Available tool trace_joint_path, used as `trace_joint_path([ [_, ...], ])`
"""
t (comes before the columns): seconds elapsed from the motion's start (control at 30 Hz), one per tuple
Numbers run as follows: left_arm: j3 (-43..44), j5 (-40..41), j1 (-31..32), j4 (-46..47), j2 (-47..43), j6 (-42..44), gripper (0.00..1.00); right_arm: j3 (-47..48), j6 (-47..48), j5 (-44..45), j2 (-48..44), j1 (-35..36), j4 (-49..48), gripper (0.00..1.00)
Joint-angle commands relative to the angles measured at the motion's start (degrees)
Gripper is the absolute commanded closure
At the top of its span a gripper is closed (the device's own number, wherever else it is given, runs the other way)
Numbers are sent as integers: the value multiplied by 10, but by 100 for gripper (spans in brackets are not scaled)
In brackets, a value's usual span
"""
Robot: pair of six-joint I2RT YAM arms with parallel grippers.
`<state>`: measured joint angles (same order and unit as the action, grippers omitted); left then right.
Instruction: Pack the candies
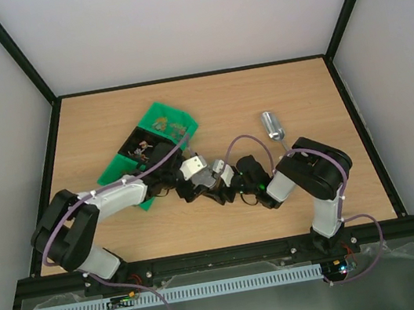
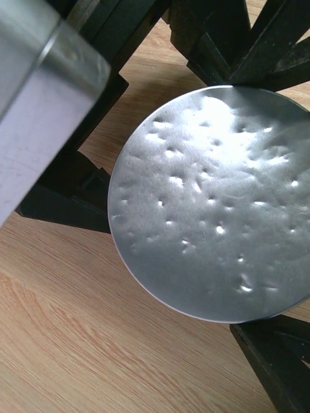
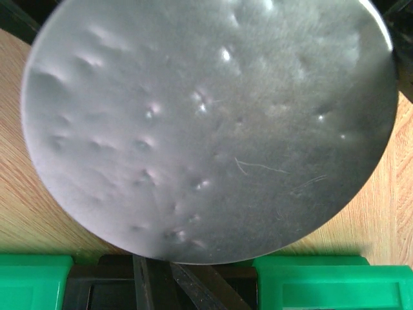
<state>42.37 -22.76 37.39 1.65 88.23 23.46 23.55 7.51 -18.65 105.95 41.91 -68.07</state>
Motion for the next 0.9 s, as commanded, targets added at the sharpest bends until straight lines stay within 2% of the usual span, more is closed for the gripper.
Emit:
trace_joint_path([
  [0.0, 21, -4, 3, -10, 11, 31, 10, -10, 8, -8, -4, 4, 19, 47],
  [0.33, 37, -50, -1, -80, 11, 134, 18, -36, 68, -91, -24, 5, 18, 50],
  [0.47, 46, -73, -11, -124, 16, 208, 18, -46, 90, -124, -33, 5, 29, 50],
  [0.63, 84, -98, -23, -220, 43, 362, 18, -50, 110, -155, -37, 5, 44, 51],
  [0.87, 171, -112, -36, -313, 106, 460, 13, -42, 109, -167, -32, 5, 46, 52],
])
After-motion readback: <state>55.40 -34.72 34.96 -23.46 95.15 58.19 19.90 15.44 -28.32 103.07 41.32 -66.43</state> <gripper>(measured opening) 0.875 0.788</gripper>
